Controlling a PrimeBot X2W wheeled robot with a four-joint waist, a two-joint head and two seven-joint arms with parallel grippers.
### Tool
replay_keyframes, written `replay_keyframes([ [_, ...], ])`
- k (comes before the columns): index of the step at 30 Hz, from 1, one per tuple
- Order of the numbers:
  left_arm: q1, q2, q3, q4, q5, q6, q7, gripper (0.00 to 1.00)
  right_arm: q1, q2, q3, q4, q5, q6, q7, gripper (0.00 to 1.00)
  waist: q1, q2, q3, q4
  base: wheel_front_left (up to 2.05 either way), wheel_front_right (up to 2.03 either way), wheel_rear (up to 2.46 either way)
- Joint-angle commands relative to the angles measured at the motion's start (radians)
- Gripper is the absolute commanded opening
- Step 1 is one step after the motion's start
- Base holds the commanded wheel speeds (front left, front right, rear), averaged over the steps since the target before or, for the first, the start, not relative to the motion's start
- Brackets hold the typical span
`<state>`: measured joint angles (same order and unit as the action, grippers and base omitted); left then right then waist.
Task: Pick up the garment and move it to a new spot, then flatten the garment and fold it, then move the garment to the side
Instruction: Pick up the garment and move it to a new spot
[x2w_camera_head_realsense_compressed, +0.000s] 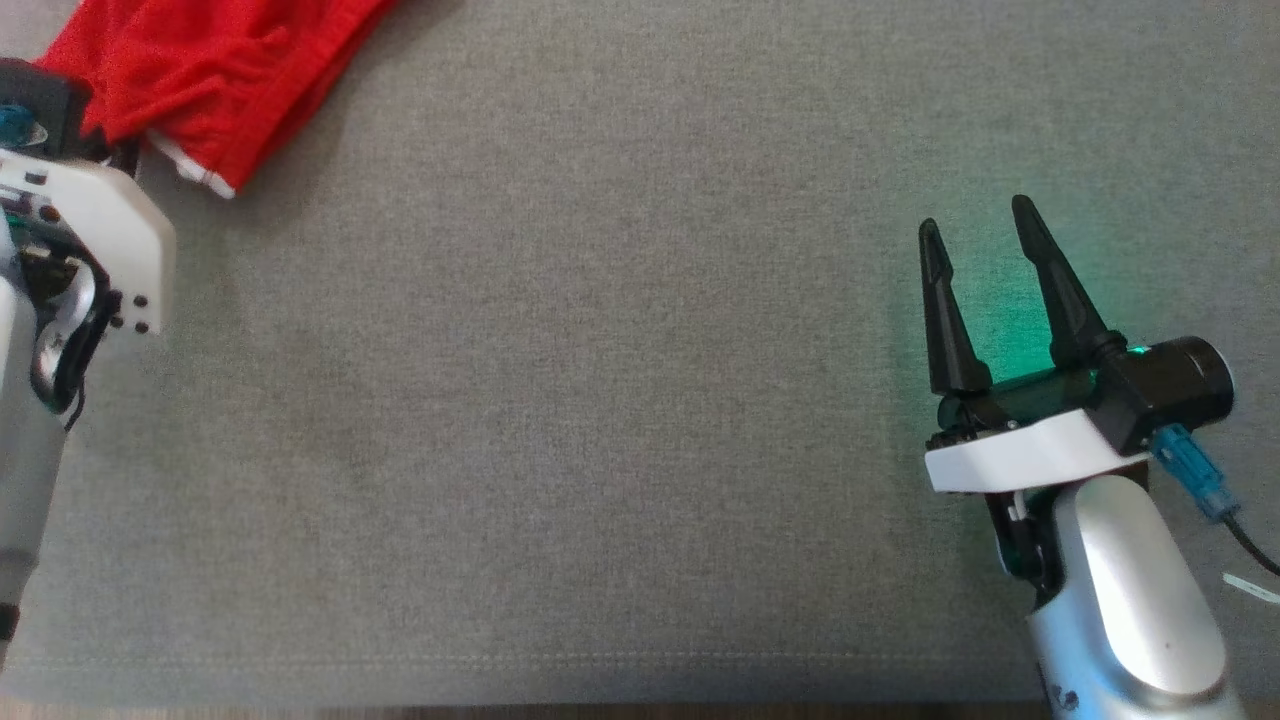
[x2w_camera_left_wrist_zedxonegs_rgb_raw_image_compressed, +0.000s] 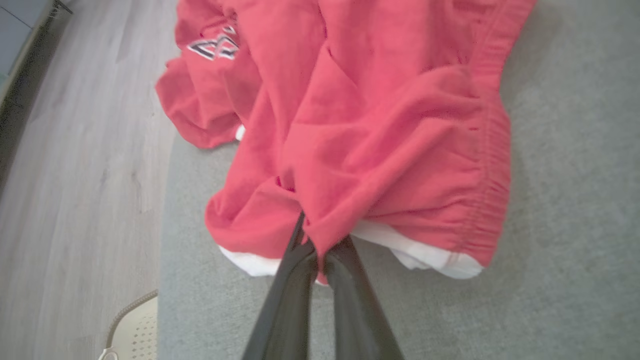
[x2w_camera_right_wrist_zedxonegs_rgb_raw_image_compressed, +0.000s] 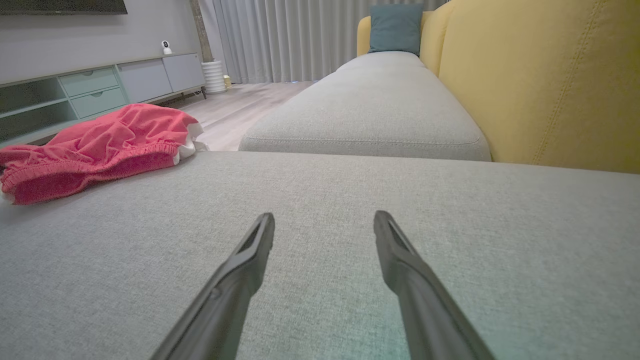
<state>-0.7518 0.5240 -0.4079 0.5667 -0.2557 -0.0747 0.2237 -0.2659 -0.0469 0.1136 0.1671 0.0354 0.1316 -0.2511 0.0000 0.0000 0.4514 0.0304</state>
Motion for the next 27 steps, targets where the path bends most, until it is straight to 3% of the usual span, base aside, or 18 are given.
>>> replay_keyframes([
  [1, -0.057, 0.053, 0.049, -0.04, 0.01, 0.016, -0.027, 0.0, -0.011, -0.003, 0.017, -0.027, 0.009, -0.001, -0.011, 1.0, 0.0, 0.0, -0.02, -0.001, 0.0, 0.0, 0.0],
  [13, -0.096, 0.05, 0.043, -0.15, 0.025, 0.034, -0.126, 0.0, 0.023, -0.003, -0.001, -0.02, 0.024, -0.001, -0.011, 1.0, 0.0, 0.0, -0.118, 0.0, 0.0, 0.0, 0.0],
  [20, -0.104, 0.016, 0.017, -0.268, 0.04, 0.05, -0.179, 0.0, 0.042, -0.003, -0.011, -0.01, 0.038, -0.001, -0.011, 1.0, 0.0, 0.0, -0.185, -0.001, 0.0, 0.0, 0.0],
  [27, -0.095, -0.032, -0.025, -0.41, 0.039, 0.056, -0.18, 0.0, 0.068, -0.003, -0.021, -0.007, 0.052, -0.001, -0.011, 1.0, 0.0, 0.0, -0.26, -0.045, 0.0, 0.0, 0.0],
])
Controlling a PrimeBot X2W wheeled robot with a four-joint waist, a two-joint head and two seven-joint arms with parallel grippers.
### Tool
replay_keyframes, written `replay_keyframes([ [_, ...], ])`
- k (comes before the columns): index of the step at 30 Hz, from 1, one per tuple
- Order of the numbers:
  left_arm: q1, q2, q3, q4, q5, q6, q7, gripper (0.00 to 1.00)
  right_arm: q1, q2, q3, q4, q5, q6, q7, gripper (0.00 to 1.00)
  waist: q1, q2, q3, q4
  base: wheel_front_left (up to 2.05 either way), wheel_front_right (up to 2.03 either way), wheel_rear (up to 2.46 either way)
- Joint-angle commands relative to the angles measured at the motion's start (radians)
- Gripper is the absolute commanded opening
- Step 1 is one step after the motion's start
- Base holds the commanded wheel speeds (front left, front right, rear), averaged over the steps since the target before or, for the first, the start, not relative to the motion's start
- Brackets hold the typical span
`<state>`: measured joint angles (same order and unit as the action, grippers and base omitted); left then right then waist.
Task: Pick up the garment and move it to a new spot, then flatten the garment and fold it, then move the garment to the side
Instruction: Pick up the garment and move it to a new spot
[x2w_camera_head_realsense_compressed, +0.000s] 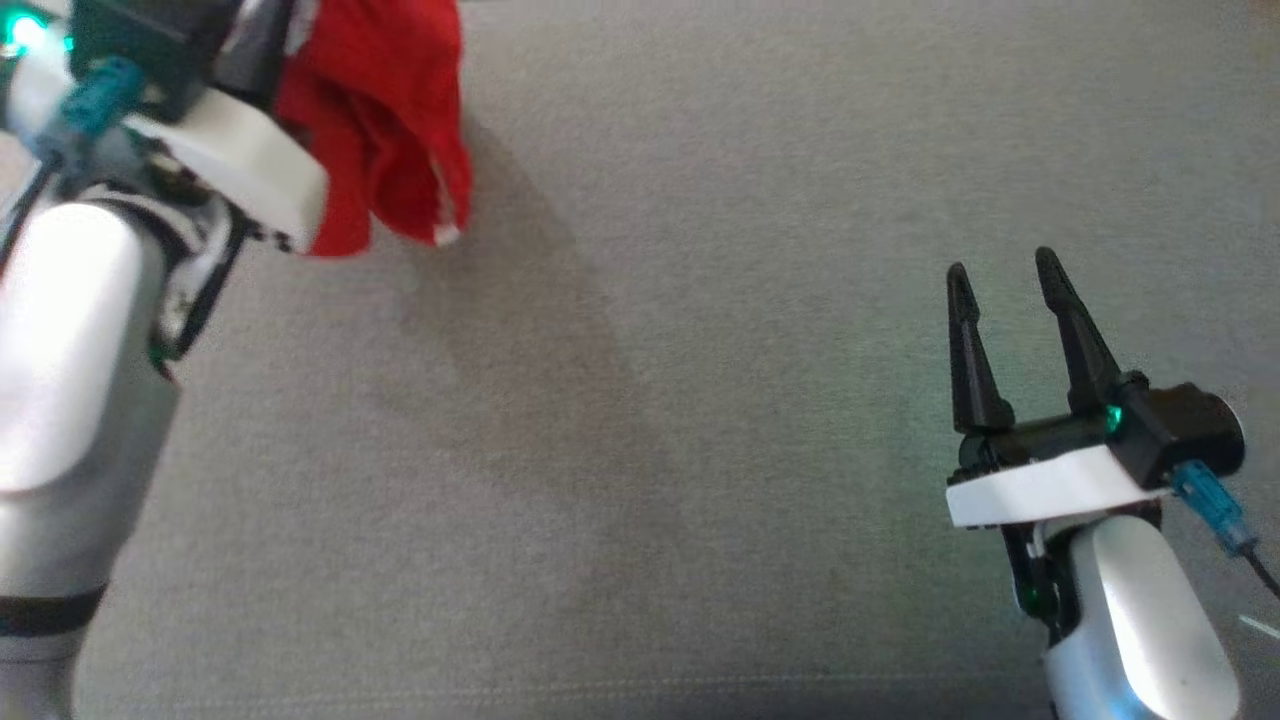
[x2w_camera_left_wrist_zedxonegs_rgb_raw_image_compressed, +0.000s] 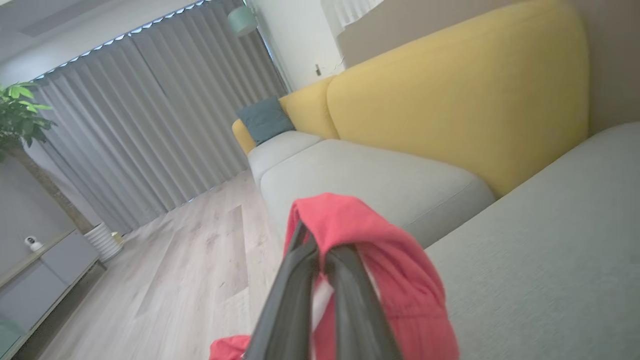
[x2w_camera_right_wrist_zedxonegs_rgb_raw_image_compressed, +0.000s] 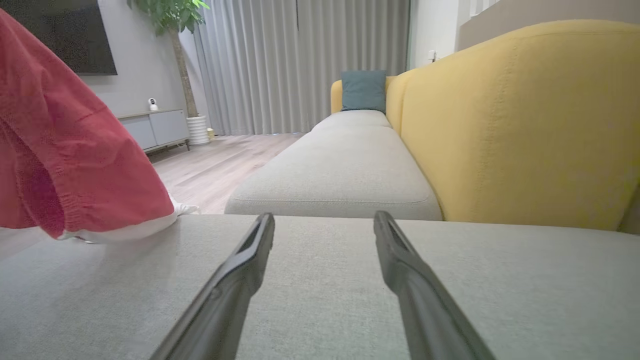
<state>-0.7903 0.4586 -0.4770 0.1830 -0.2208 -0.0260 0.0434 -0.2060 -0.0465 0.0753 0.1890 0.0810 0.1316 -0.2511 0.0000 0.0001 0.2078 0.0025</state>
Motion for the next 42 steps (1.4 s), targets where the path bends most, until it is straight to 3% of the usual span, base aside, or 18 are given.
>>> replay_keyframes([
  [1, -0.052, 0.024, 0.035, -0.046, 0.004, 0.008, 0.007, 0.0, 0.012, -0.004, 0.015, -0.028, 0.008, -0.001, -0.011, 1.0, 0.0, -0.0001, -0.025, -0.027, 0.0, 0.0, 0.0],
  [7, -0.017, -0.046, -0.034, -0.135, -0.01, 0.008, 0.048, 0.0, 0.028, -0.004, 0.006, -0.029, 0.016, -0.001, -0.011, 1.0, 0.0, -0.0001, -0.054, -0.108, 0.0, 0.0, 0.0],
  [12, 0.014, -0.149, -0.094, -0.119, -0.032, 0.025, 0.053, 0.0, 0.033, -0.004, 0.007, -0.033, 0.023, -0.001, -0.011, 1.0, 0.0, -0.0001, -0.042, -0.19, 0.0, 0.0, 0.0],
  [15, 0.042, -0.22, -0.134, -0.031, -0.042, 0.041, 0.038, 0.0, 0.029, -0.004, 0.018, -0.036, 0.033, -0.001, -0.011, 1.0, 0.0, -0.0001, -0.018, -0.244, 0.0, 0.0, 0.0],
  [16, 0.059, -0.266, -0.149, 0.051, -0.049, 0.057, 0.01, 0.0, 0.024, -0.004, 0.026, -0.037, 0.04, -0.001, -0.011, 1.0, 0.0, -0.0001, 0.001, -0.279, 0.0, 0.0, 0.0],
  [19, 0.069, -0.324, -0.158, 0.184, -0.061, 0.073, -0.046, 0.0, 0.016, -0.004, 0.04, -0.037, 0.051, -0.001, -0.011, 1.0, 0.0, -0.0001, 0.028, -0.33, 0.0, 0.0, 0.0],
  [27, 0.046, -0.39, -0.178, 0.419, -0.087, 0.083, -0.171, 0.0, 0.008, -0.004, 0.054, -0.04, 0.068, -0.001, -0.011, 1.0, 0.0, -0.0001, 0.066, -0.389, 0.0, 0.0, 0.0],
  [29, 0.036, -0.398, -0.188, 0.463, -0.101, 0.076, -0.196, 0.62, 0.008, -0.004, 0.055, -0.04, 0.072, -0.001, -0.011, 1.0, 0.0, -0.0001, 0.071, -0.39, 0.0, 0.0, 0.0],
  [30, 0.03, -0.401, -0.193, 0.48, -0.109, 0.072, -0.208, 0.97, 0.009, -0.004, 0.054, -0.039, 0.074, -0.001, -0.011, 1.0, 0.0, -0.0001, 0.073, -0.387, 0.0, 0.0, 0.0],
  [36, 0.009, -0.407, -0.209, 0.531, -0.157, 0.074, -0.265, 1.0, 0.008, -0.004, 0.048, -0.032, 0.072, -0.001, -0.011, 1.0, 0.0, -0.0001, 0.062, -0.342, 0.0, 0.0, 0.0],
  [42, 0.034, -0.408, -0.241, 0.483, -0.222, 0.08, -0.294, 1.0, 0.012, -0.004, 0.035, -0.026, 0.055, -0.001, -0.011, 1.0, 0.0, -0.0001, 0.029, -0.276, 0.0, 0.0, 0.0],
])
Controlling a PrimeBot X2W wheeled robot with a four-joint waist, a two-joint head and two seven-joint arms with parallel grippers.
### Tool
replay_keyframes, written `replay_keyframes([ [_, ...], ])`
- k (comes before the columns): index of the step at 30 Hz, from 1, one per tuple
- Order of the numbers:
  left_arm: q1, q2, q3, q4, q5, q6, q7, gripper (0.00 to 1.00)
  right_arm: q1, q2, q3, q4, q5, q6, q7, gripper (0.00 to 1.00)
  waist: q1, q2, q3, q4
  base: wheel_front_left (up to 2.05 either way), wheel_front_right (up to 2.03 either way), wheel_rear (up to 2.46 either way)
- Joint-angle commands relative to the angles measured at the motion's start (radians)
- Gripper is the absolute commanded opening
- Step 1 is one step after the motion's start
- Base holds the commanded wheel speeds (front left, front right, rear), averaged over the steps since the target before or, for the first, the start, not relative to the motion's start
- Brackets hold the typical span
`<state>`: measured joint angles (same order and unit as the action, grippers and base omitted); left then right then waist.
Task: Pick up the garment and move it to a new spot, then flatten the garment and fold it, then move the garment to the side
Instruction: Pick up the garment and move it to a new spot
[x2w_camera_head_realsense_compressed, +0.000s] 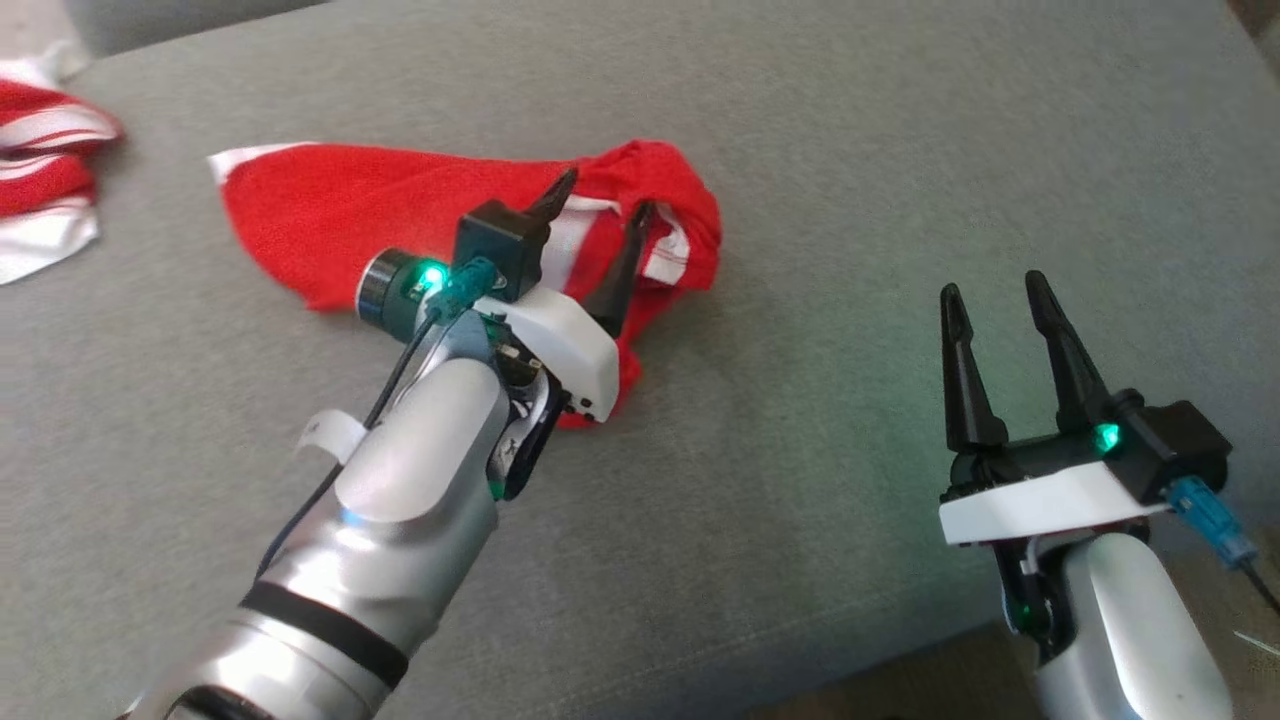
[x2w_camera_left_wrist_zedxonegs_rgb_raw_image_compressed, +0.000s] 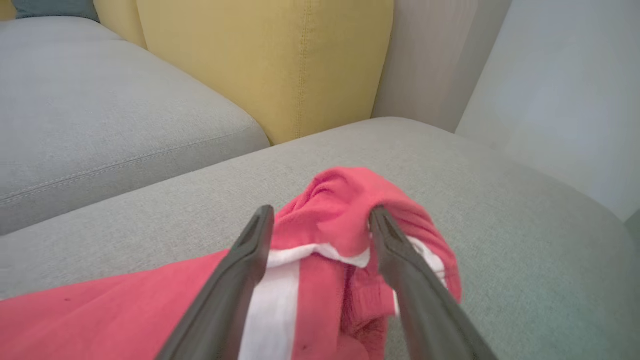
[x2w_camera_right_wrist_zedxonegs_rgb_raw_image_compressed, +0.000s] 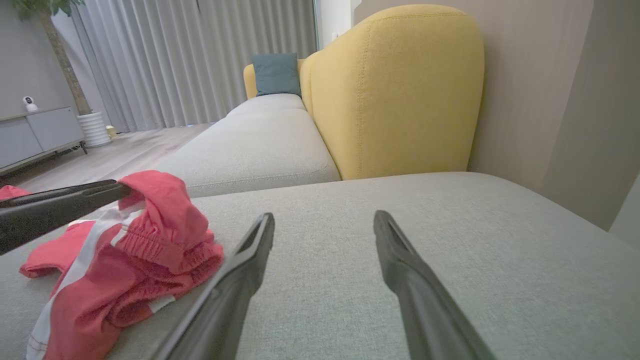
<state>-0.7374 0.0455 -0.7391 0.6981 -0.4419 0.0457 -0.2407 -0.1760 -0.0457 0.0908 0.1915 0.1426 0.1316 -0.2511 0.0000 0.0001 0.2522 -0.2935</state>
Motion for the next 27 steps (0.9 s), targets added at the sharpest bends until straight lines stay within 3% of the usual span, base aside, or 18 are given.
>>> replay_keyframes([
  [1, -0.012, 0.005, 0.018, -0.042, -0.009, 0.01, -0.012, 1.0, -0.016, -0.004, 0.016, -0.027, -0.009, -0.001, -0.011, 1.0, 0.0, -0.0001, -0.021, 0.031, 0.0, 0.0, 0.0],
  [8, 0.068, 0.022, 0.048, -0.128, -0.021, 0.036, -0.02, 1.0, -0.002, -0.004, -0.006, -0.021, -0.031, -0.001, -0.011, 1.0, 0.0, -0.0001, -0.073, 0.102, 0.0, 0.0, 0.0],
  [18, 0.339, 0.086, 0.222, -0.38, 0.024, 0.114, -0.021, 1.0, 0.045, -0.004, -0.021, -0.01, -0.06, -0.001, -0.011, 1.0, 0.0, -0.0001, -0.168, 0.172, 0.0, 0.0, 0.0],
  [27, 0.605, 0.084, 0.372, -0.556, 0.114, 0.155, -0.021, 1.0, 0.099, -0.004, -0.014, -0.006, -0.047, -0.001, -0.011, 1.0, 0.0, -0.0001, -0.228, 0.208, 0.0, 0.0, 0.0],
])
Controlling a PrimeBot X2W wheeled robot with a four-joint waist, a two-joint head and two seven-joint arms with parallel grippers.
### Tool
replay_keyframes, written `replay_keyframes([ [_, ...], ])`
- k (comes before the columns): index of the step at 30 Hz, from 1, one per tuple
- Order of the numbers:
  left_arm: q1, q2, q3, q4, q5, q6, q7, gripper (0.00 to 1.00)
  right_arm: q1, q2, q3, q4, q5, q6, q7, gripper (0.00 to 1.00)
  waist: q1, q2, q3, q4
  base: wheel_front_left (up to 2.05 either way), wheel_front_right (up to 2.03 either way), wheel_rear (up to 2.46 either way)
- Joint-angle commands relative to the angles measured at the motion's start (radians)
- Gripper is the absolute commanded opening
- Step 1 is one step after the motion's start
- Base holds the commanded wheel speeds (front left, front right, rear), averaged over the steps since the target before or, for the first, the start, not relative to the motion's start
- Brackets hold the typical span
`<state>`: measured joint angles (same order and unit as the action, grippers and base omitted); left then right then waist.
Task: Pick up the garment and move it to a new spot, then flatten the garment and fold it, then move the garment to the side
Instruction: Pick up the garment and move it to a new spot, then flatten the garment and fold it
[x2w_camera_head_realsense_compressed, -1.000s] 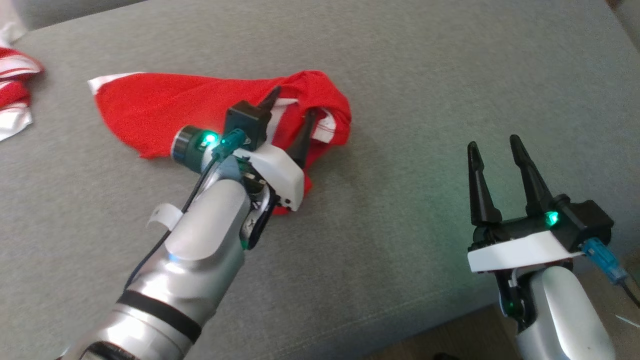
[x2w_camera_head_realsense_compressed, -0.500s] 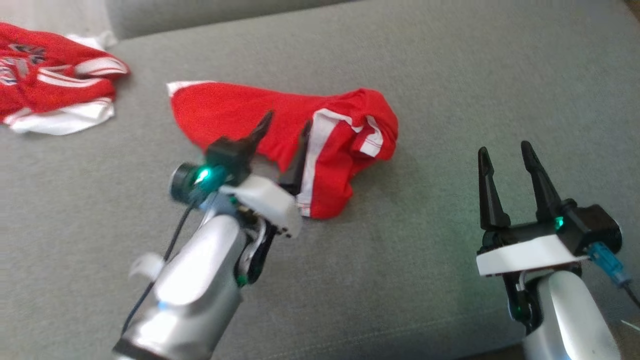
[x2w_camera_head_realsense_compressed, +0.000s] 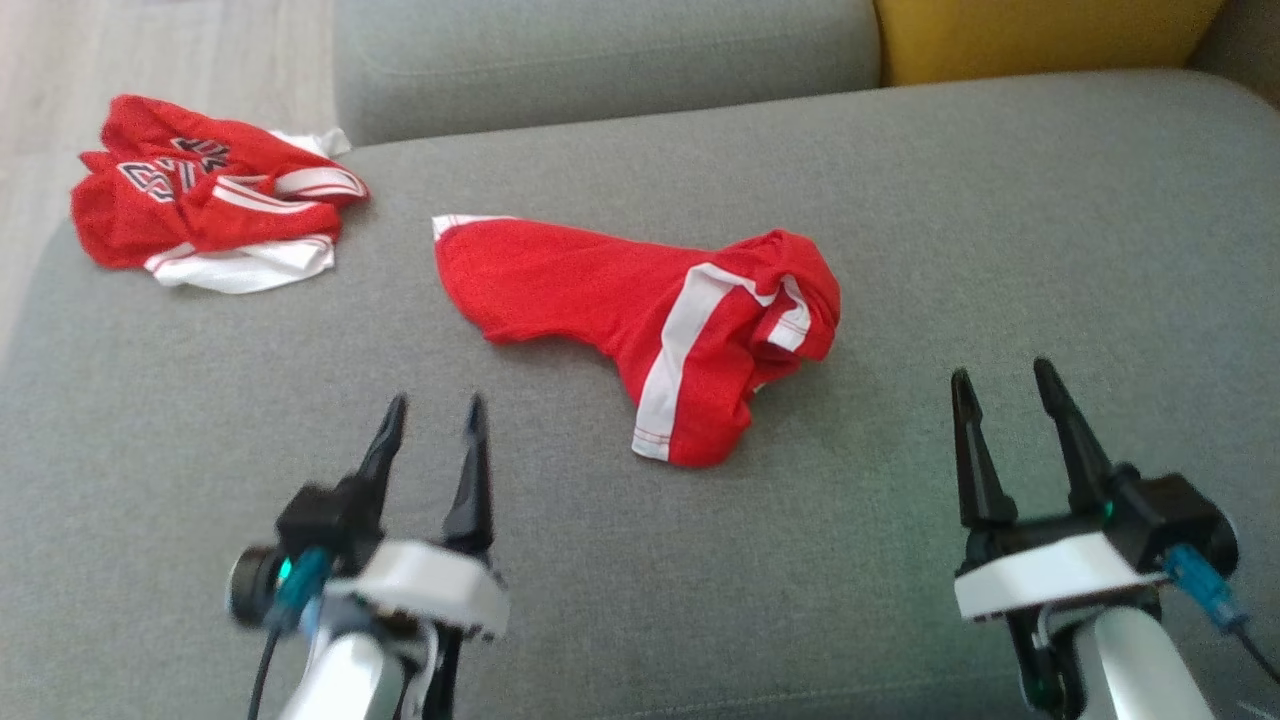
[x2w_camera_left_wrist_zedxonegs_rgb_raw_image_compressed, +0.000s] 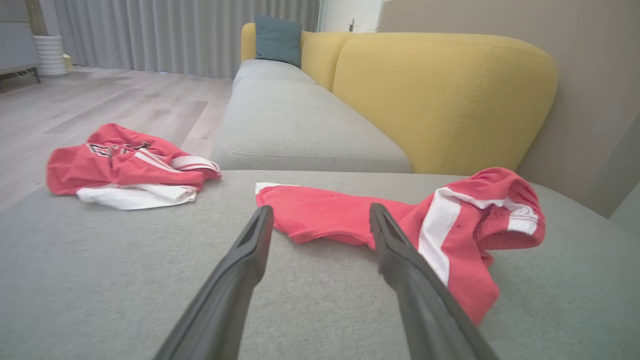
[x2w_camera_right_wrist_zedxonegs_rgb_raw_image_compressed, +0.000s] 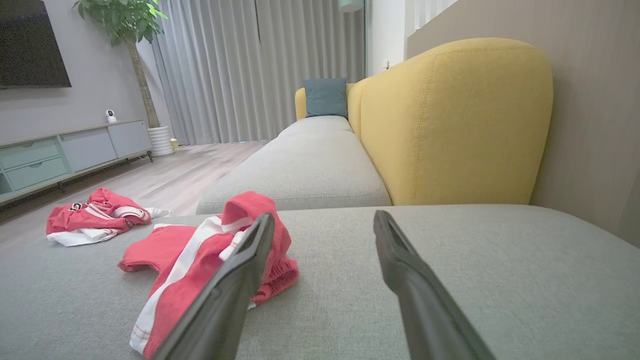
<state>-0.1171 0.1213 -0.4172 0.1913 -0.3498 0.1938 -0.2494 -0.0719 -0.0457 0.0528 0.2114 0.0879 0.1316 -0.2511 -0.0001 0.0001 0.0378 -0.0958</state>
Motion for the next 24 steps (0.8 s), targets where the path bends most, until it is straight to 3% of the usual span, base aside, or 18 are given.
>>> replay_keyframes([
  [1, 0.011, 0.005, 0.065, -0.066, 0.032, 0.011, -0.012, 1.0, 0.003, -0.004, 0.024, -0.025, 0.011, -0.001, -0.011, 1.0, 0.0001, -0.0001, -0.019, 0.013, 0.0, 0.0, 0.0],
  [15, 0.186, -0.046, 0.204, -0.126, 0.077, -0.021, -0.012, 1.0, 0.055, -0.004, 0.036, -0.03, 0.046, -0.001, -0.011, 1.0, 0.0001, -0.0001, -0.05, 0.026, 0.0, 0.0, 0.0],
  [24, 0.22, -0.064, 0.236, -0.125, 0.1, -0.048, -0.012, 1.0, 0.061, -0.004, 0.044, -0.029, 0.05, -0.001, -0.011, 1.0, 0.0001, -0.0001, -0.053, 0.024, 0.0, 0.0, 0.0],
])
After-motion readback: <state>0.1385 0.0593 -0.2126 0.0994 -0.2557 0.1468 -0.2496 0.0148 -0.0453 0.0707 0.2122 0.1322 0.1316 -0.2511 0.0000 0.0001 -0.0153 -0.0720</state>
